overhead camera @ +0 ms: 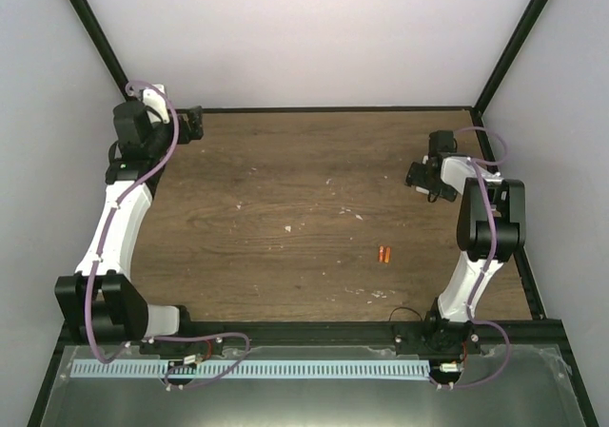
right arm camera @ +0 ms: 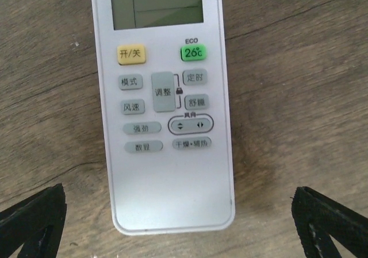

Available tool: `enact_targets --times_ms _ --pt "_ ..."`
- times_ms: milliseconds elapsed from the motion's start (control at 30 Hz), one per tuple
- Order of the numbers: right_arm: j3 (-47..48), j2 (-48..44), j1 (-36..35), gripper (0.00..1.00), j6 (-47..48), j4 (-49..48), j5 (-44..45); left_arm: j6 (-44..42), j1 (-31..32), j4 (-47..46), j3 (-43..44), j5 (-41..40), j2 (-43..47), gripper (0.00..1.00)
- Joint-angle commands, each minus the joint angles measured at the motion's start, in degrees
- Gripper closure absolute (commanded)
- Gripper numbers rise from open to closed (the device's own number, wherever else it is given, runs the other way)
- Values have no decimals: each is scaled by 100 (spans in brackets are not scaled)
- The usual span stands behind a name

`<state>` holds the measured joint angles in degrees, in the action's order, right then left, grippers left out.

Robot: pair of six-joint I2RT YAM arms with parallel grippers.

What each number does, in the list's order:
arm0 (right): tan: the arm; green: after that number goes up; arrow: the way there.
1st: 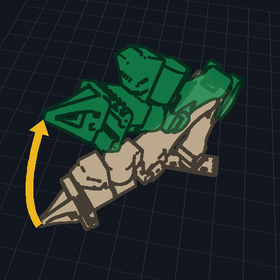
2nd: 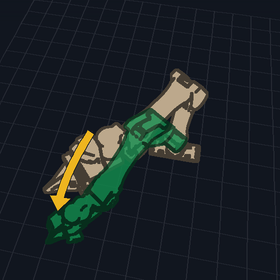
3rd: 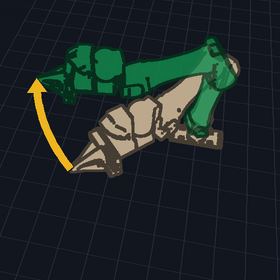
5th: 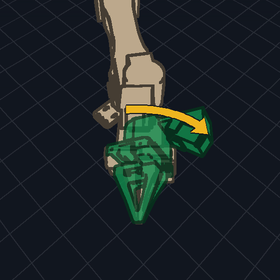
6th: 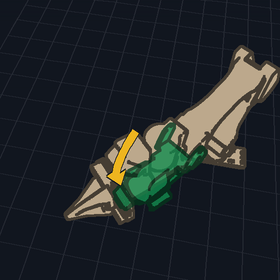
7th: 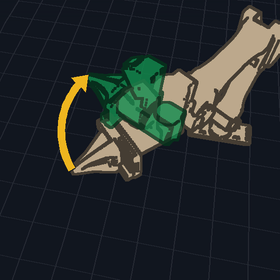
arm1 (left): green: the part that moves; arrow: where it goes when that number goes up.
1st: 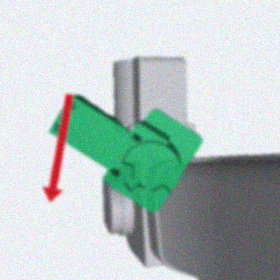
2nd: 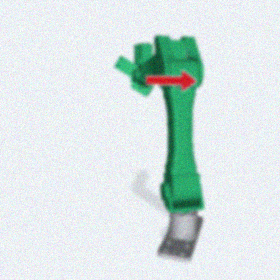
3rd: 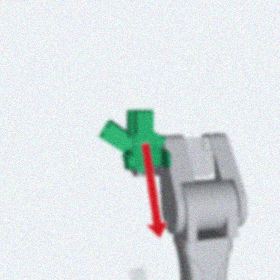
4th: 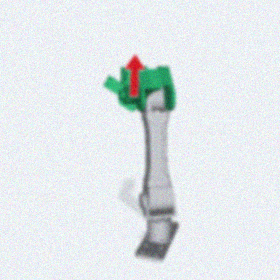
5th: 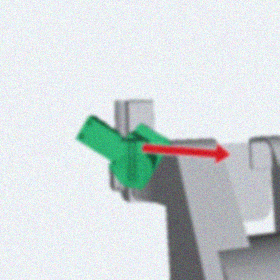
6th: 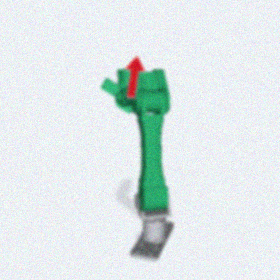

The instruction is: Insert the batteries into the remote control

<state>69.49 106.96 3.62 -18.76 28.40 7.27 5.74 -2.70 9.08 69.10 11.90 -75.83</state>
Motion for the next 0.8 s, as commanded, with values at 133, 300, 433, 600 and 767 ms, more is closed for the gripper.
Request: enact_targets --times_ms 133,300,433,600,767 --pt "406 259 43 6 22 147 197 -61 -20 -141 22 43 -231 0" --pt "403 297 46 9 122 185 274 -82 -22 -100 76 22 -325 0" --pt "398 366 38 12 141 188 163 -80 -20 -106 113 22 -391 0" --pt "414 429 -28 25 319 210 184 -50 -20 31 254 -30 -511 0" --pt "422 466 -117 35 421 214 249 82 -18 248 443 -19 -642 0"
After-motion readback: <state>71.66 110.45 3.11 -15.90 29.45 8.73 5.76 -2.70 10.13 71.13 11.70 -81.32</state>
